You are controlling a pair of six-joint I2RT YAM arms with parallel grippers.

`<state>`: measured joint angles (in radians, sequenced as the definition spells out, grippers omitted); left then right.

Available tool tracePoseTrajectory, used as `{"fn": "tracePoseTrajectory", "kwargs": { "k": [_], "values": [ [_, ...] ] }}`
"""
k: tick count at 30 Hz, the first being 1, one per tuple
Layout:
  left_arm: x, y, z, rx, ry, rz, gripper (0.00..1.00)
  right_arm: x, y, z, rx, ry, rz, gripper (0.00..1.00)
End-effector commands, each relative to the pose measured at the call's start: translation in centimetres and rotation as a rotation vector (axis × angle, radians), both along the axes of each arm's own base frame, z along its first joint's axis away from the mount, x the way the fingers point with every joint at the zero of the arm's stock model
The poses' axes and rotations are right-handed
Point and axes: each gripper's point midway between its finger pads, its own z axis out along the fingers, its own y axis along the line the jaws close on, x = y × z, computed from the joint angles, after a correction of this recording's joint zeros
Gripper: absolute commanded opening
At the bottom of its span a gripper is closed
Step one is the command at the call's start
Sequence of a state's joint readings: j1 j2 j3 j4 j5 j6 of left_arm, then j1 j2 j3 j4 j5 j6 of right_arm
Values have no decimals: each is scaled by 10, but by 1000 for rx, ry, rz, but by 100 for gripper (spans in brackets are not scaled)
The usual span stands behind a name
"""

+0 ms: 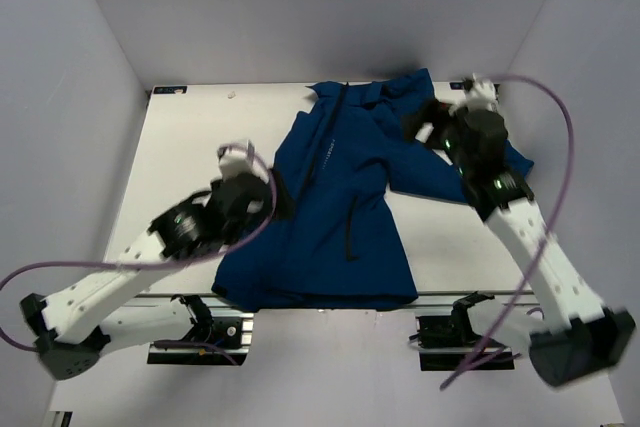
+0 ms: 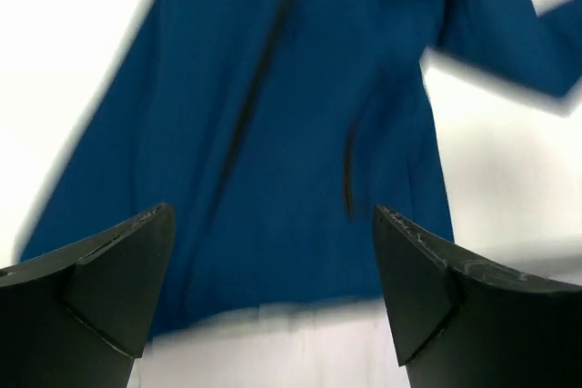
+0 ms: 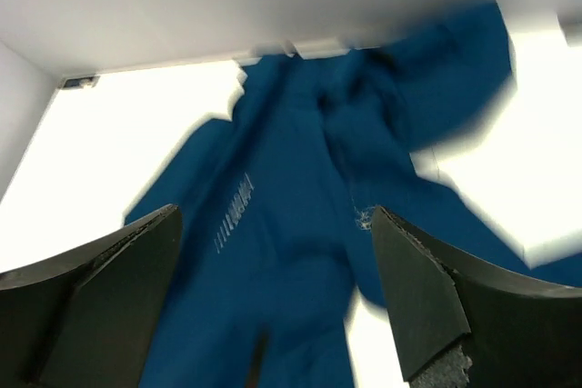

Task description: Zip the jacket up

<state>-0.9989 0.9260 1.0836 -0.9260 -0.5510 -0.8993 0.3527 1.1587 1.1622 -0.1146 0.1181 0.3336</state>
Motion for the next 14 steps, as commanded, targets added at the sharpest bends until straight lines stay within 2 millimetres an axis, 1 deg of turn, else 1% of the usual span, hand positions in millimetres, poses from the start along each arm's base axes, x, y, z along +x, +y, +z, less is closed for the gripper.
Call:
{"fn": "tracePoseTrajectory", "kwargs": {
  "k": [1, 2, 3, 4, 5, 6, 7, 8, 9, 11, 12, 13, 14],
  "values": [
    [76, 13, 41, 98, -156, 98, 98, -54, -33, -49, 108, 140, -141, 89],
    [84, 2, 38, 44, -125, 20, 98, -65, -37, -50, 127, 133, -147, 89],
    [113, 30, 35, 14, -107, 91, 98, -82, -42, -52, 152, 114, -140, 89],
    [128, 32, 34, -33, -99, 69, 98, -91, -42, -57, 147, 128, -127, 89],
    [135, 26, 18, -79, -27, 2, 98, -98, -45, -58, 144, 125, -125, 89],
    [147, 49, 11, -87, -13, 60, 98, -107, -50, -57, 144, 117, -133, 89],
    [154, 55, 9, -84, -27, 72, 98, -111, -54, -60, 137, 126, -150, 89],
    [154, 64, 11, -80, -49, 100, 98, -117, -59, -70, 113, 164, -167, 89],
    [155, 80, 4, -62, -51, 148, 98, -120, -65, -73, 95, 172, -193, 89],
    [153, 95, 8, -53, -88, 183, 98, -124, -74, -85, 59, 210, -231, 90],
    [148, 112, 9, -41, -105, 238, 98, -125, -78, -88, 48, 213, -246, 89],
    [144, 120, 8, -33, -104, 263, 98, -125, -79, -97, 33, 228, -249, 89],
    [141, 125, 7, -24, -105, 272, 98, -125, -79, -100, 22, 231, -250, 89]
  ]
}}
